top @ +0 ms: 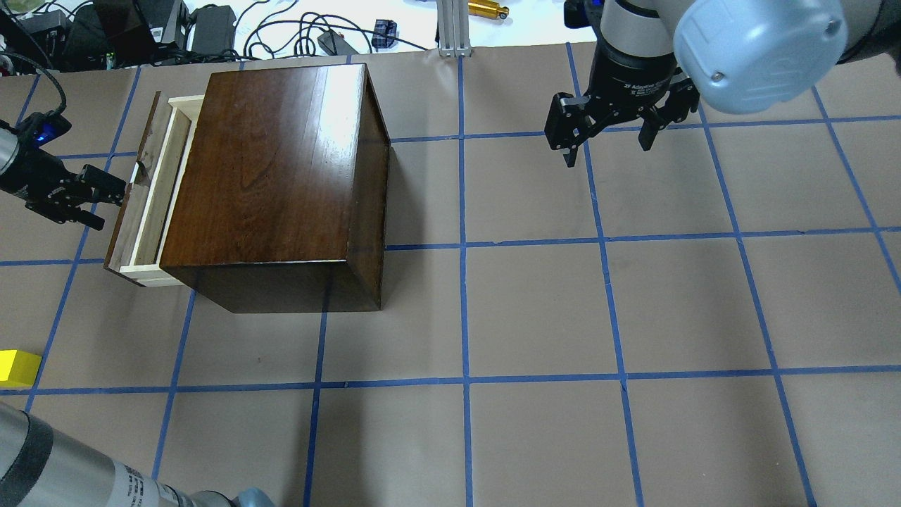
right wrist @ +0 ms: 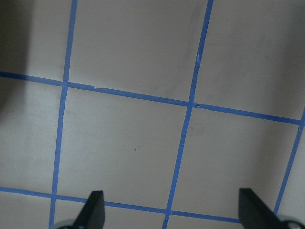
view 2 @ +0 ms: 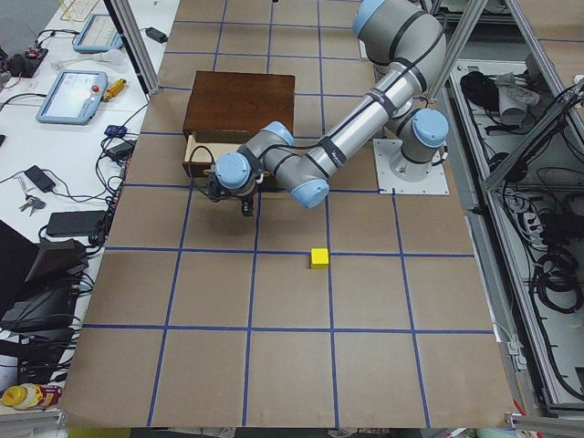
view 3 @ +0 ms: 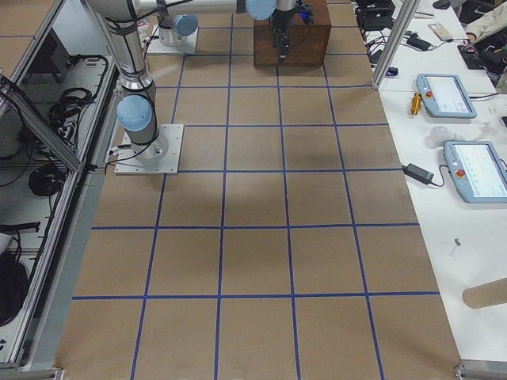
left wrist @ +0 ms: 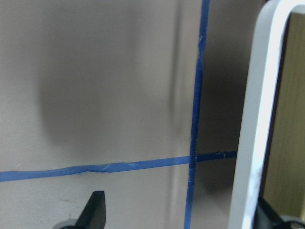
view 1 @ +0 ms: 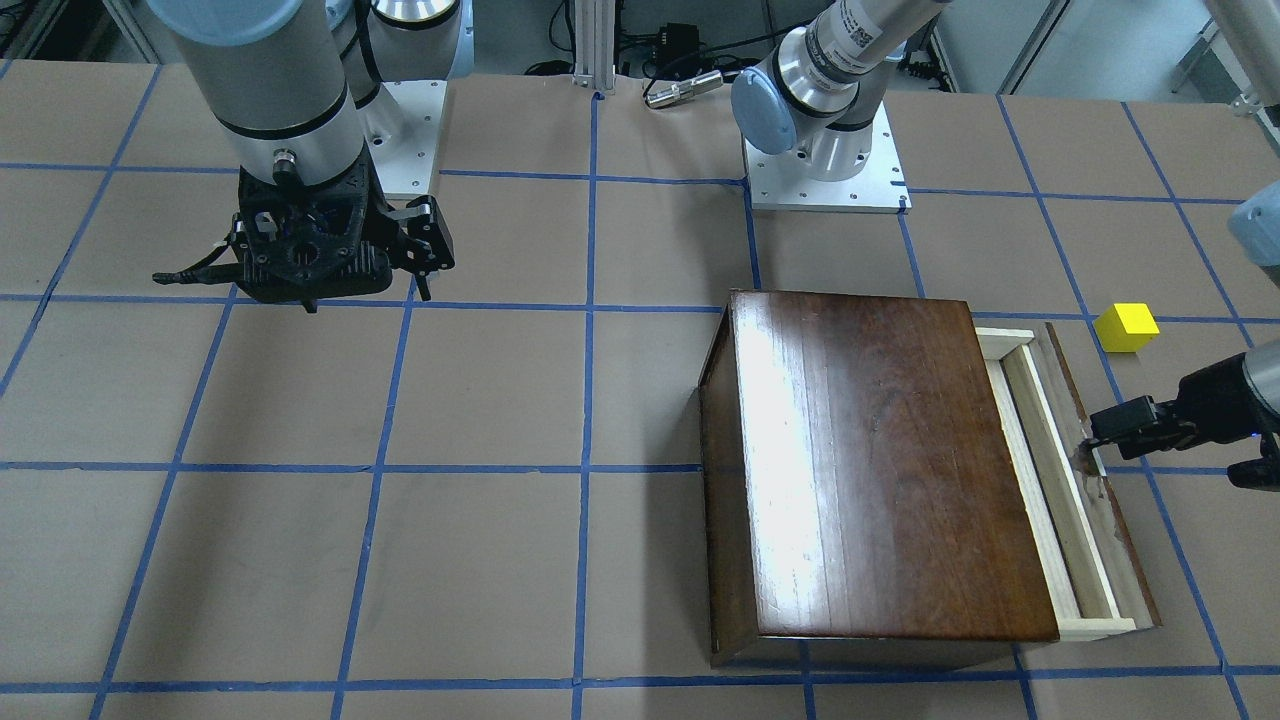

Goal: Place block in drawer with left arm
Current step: 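Pull the drawer open away from the cabinet with the left gripper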

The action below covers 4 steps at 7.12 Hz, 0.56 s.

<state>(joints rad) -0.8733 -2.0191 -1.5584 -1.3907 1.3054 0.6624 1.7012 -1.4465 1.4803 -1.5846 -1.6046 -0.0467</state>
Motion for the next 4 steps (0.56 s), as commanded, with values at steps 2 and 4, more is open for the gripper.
perform_joint_targets(
  k=[2,4],
  targets=[
    [-827,-2014,-1552,-1393,1308,676,100,1701,-1447,1480,-1585,-1605,-48,100],
    [-815,-2006,-1551,-1393,1310,715,100,1701,-1447,1480,-1585,-1605,-48,100]
  ],
)
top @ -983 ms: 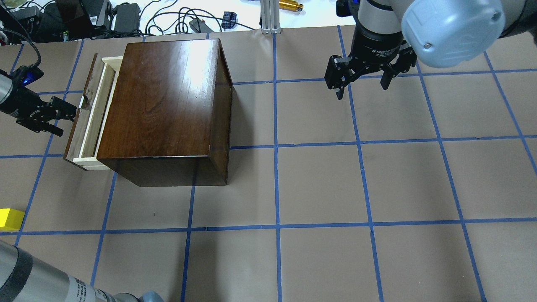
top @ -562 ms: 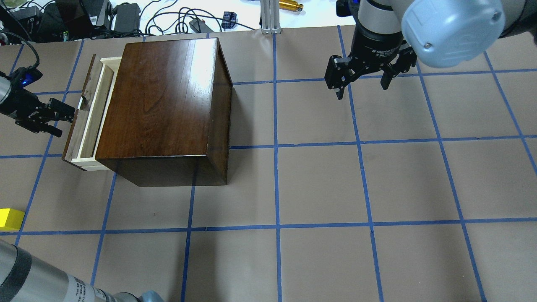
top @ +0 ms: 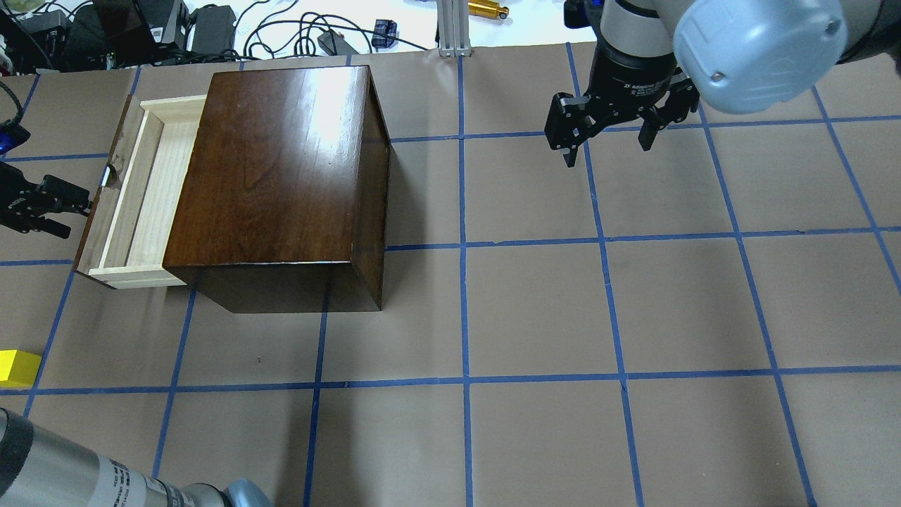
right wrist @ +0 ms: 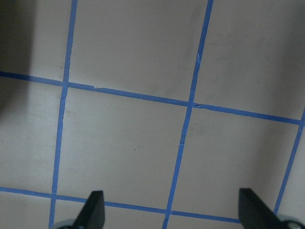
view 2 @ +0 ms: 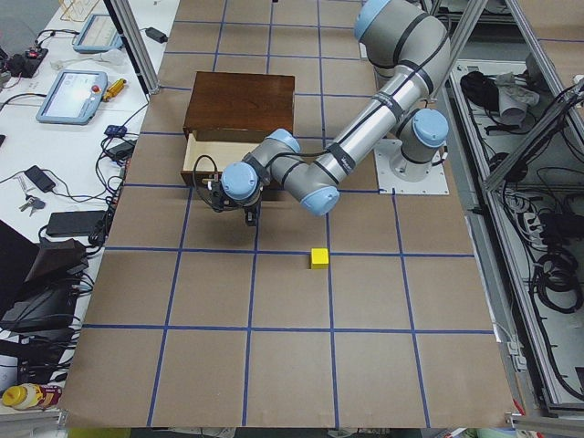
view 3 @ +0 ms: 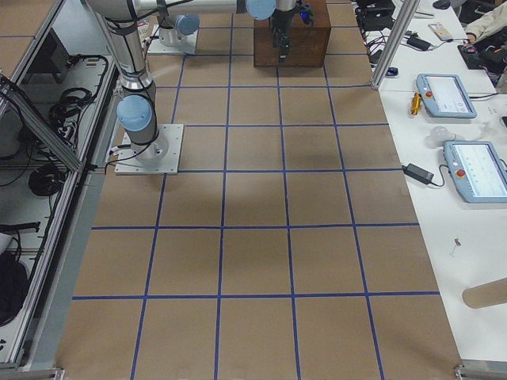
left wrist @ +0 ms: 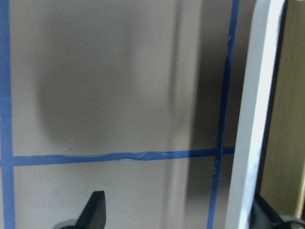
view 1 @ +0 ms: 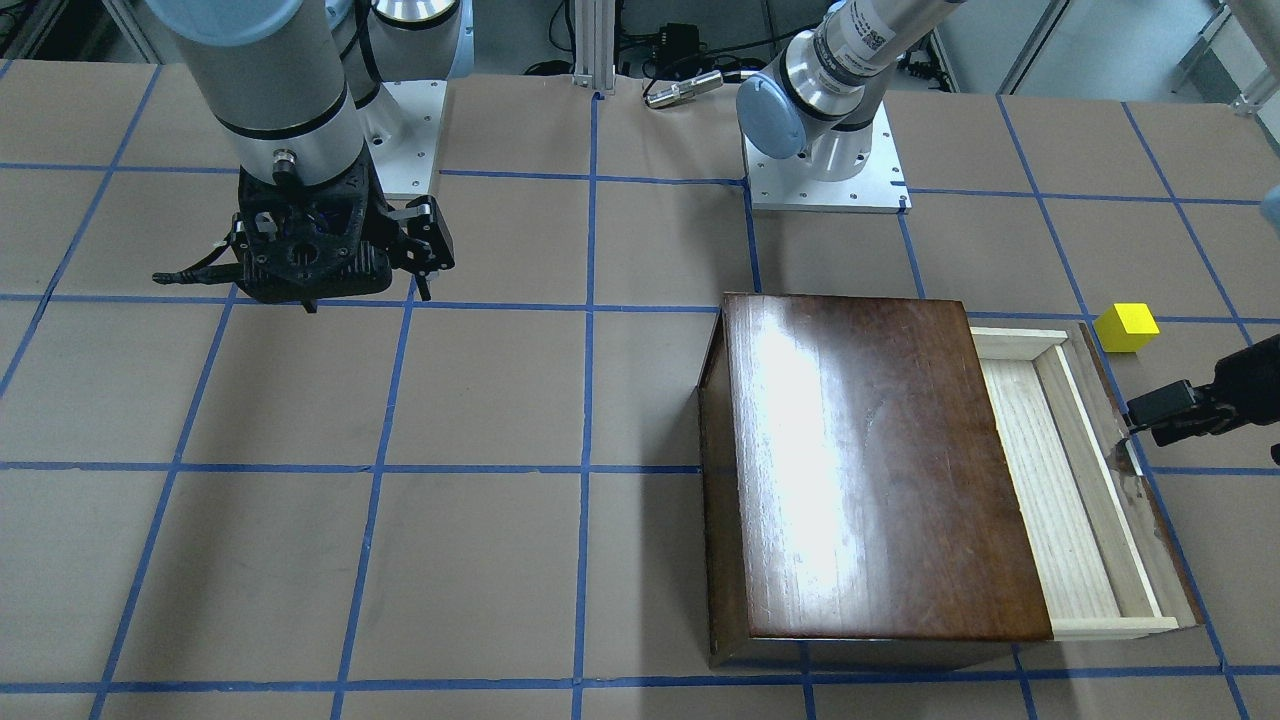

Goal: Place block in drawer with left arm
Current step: 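Pull the drawer open away from the cabinet with the left gripper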

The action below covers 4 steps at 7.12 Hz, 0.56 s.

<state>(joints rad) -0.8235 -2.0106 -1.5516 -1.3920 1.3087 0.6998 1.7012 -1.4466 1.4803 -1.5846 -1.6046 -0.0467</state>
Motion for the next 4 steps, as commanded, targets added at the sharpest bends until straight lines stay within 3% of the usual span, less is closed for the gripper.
perform_joint_targets(
  k=[1,4],
  targets=[
    [-815,-1996,-1549,-1400,1310,713,100,1701,-1447,1480,-1585,-1605,-48,100],
    [-815,-1913,-1533,-1449,1361,716,100,1701,-1447,1480,-1585,-1605,-48,100]
  ],
)
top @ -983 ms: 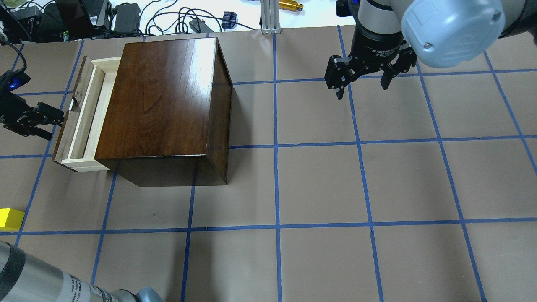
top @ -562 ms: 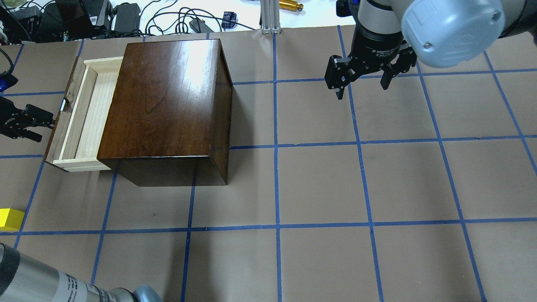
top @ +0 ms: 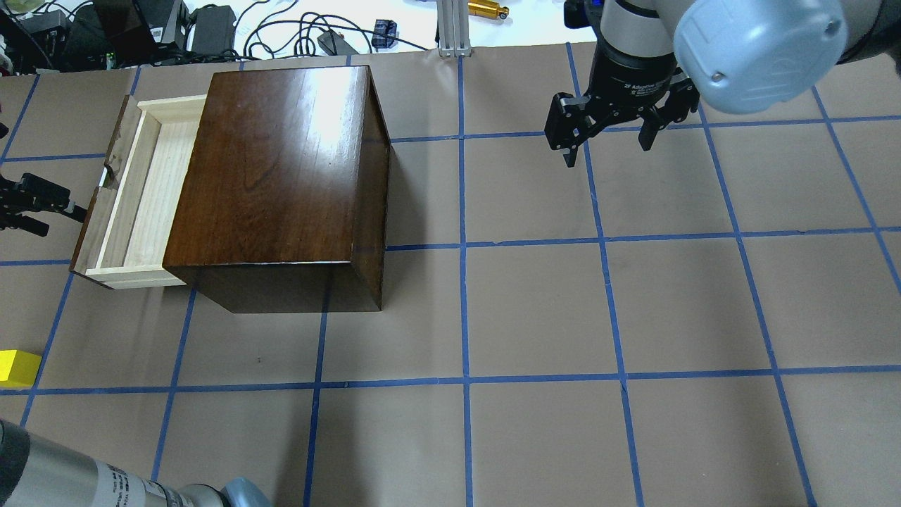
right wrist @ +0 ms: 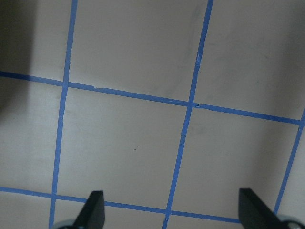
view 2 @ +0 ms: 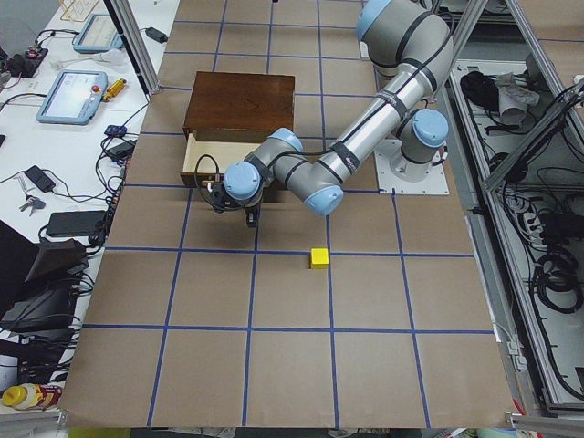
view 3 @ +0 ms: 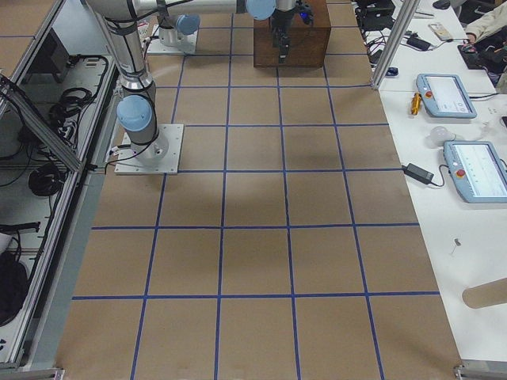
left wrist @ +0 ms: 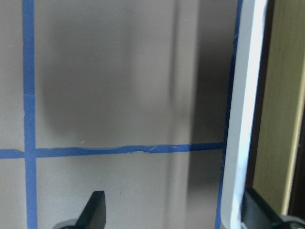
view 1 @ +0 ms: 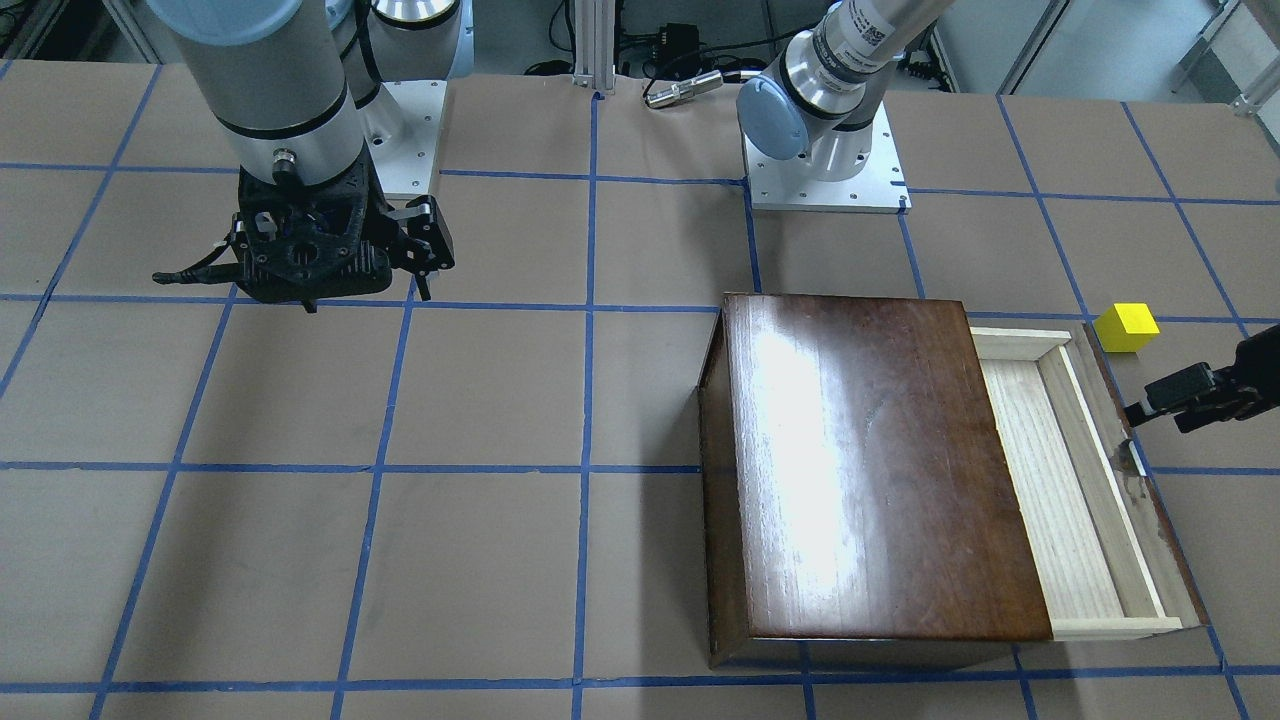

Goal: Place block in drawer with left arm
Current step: 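Release the handle and raise the left gripper from the drawer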

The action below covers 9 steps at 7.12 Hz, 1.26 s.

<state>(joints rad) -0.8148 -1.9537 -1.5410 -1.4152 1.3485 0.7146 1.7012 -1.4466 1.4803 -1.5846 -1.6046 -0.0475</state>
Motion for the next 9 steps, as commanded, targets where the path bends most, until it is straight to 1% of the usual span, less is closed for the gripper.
perform_joint_targets(
  k=[1,2,4,6,7,9],
  targets=[
    [-815,-1866,-1532,-1503,1362,715,100,1701,-1447,1480,-1585,-1605,-48,100],
    [-815,-1820,-1534,-1541,1388,716,100,1701,-1447,1480,-1585,-1605,-46,100],
    [-815,-1685,-1534,-1636,1445,715,100,1701,-1447,1480,-1585,-1605,-48,100],
    [-828,-1587,-1548,-1678,1462,706,100,1701,-1447,1480,-1585,-1605,-46,100],
    [-854,-1554,-1548,-1704,1459,680,100,1701,-1447,1480,-1585,-1605,-48,100],
    [-990,-1523,-1537,-1712,1468,545,100,1701,-1447,1480,-1585,-1605,-46,100]
  ],
)
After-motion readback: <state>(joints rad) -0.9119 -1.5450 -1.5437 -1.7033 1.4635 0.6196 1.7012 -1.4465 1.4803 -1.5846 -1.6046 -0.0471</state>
